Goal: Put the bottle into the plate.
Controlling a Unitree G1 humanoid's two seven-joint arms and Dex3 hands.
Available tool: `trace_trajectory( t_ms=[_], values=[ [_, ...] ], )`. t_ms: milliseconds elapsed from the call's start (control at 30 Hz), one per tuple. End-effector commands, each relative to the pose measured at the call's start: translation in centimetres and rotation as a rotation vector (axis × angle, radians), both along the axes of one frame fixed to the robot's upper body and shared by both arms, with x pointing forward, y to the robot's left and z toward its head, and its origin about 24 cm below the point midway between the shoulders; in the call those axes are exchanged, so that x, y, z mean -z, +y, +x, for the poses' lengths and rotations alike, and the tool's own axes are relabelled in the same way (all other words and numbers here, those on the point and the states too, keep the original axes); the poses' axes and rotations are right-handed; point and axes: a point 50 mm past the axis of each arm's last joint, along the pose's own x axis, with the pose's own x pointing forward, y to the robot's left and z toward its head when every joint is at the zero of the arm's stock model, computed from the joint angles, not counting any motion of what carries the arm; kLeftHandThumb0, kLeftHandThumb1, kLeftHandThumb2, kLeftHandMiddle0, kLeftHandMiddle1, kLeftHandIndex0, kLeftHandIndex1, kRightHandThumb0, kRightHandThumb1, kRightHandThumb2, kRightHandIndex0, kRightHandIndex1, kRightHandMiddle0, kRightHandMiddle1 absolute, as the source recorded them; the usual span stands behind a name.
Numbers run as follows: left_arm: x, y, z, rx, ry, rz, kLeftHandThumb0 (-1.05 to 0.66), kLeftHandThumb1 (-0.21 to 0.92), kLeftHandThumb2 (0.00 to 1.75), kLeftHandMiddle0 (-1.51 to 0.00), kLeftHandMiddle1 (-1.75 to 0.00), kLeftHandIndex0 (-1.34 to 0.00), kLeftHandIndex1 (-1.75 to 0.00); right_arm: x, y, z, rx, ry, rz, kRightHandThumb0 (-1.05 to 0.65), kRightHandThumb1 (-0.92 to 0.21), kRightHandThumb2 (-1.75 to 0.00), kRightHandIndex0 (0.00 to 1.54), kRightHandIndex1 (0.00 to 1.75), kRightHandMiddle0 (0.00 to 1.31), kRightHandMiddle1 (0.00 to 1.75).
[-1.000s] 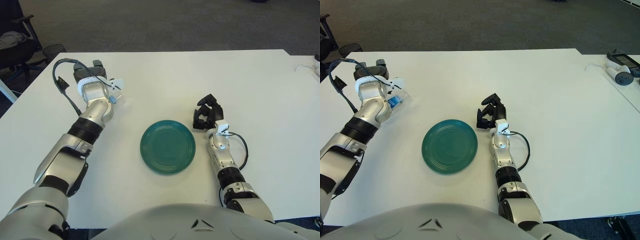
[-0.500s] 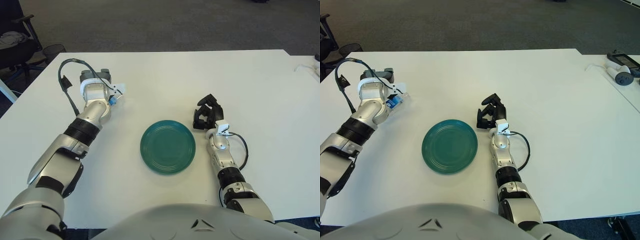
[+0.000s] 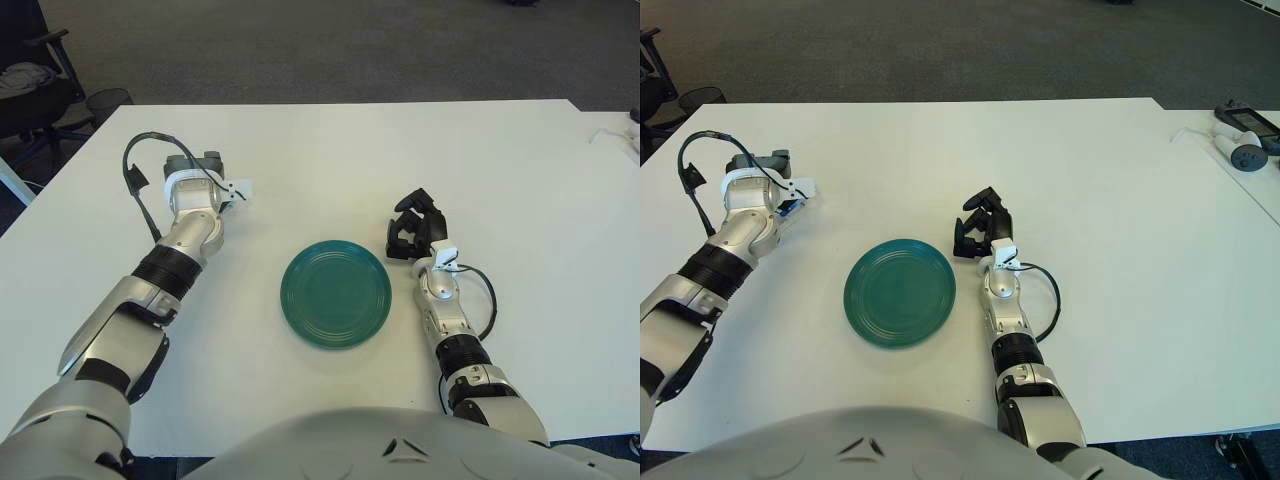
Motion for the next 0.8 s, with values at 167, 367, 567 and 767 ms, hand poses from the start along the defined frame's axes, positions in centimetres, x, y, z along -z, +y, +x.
trace_trajectory(
  t_ms=[167, 367, 567, 767],
  values=[
    [1.5, -0.5, -0.2, 0.002, 0.063, 0.008, -1.05, 0.92, 1.18, -0.2, -0.02, 0.0, 0.0, 6.3, -0.9, -4.7, 0.039, 0.342, -0.005, 0.0, -0.14, -1.54, 0.75, 1.75, 0.51, 1.75],
    [3.2, -0.4, 0.3, -0.015, 0.125, 0.016, -1.05, 0.92, 1.2, -0.19, -0.01, 0.0, 0.0, 6.3, -1.0, -4.7, 0.044, 0.343, -0.006, 0.0, -0.15, -1.52, 0.74, 1.74, 0.5, 1.75],
    [4.1, -0.3, 0.5, -0.039, 0.142, 0.015, -1.05, 0.92, 1.21, -0.18, 0.0, 0.0, 0.0, 6.3, -1.1, -4.6, 0.043, 0.343, 0.005, 0.0, -0.16, -1.51, 0.74, 1.74, 0.49, 1.75],
    [6.2, -0.3, 0.2, -0.073, 0.131, 0.008, -1.05, 0.92, 1.23, -0.29, -0.05, -0.01, -0.01, 6.3, -1.2, -4.6, 0.041, 0.343, 0.004, 0.0, -0.11, -1.56, 0.77, 1.75, 0.53, 1.75]
  ],
)
